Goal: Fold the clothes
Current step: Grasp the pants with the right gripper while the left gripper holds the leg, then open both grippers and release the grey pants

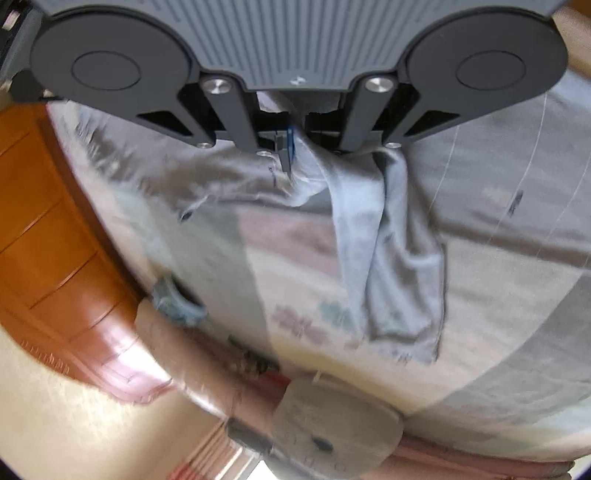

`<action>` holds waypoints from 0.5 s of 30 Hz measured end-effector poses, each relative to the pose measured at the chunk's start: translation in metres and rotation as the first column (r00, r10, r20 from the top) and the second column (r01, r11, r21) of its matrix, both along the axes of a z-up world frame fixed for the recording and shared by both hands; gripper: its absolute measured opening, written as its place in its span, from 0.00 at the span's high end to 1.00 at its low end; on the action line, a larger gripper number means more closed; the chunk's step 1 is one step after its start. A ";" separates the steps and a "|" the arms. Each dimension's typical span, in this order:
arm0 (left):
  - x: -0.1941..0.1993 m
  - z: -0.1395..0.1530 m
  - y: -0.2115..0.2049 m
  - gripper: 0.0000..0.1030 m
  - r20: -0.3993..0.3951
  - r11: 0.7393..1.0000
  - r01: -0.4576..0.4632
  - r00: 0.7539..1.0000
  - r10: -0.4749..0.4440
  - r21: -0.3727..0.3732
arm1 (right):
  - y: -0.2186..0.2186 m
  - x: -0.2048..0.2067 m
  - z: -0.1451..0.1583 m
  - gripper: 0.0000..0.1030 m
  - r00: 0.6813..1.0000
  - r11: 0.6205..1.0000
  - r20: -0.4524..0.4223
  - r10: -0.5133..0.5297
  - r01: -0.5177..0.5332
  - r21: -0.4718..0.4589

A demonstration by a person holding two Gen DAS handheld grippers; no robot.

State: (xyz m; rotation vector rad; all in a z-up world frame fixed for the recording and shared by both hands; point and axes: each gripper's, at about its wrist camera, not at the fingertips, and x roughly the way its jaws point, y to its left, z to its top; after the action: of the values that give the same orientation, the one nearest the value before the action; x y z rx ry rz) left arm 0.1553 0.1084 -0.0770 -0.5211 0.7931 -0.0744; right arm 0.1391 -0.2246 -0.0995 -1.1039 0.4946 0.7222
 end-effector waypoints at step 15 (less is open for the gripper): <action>-0.034 0.026 0.034 0.73 -0.142 0.999 0.014 0.990 -0.006 0.052 | -0.038 0.043 0.044 0.76 0.968 0.977 -0.187 -0.169 0.189 0.094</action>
State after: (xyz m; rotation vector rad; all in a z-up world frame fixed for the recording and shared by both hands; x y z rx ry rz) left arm 0.1215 0.1420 -0.0511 -0.4762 0.9340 -0.0258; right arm 0.1816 -0.2625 -0.0556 -0.8813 0.6900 0.6837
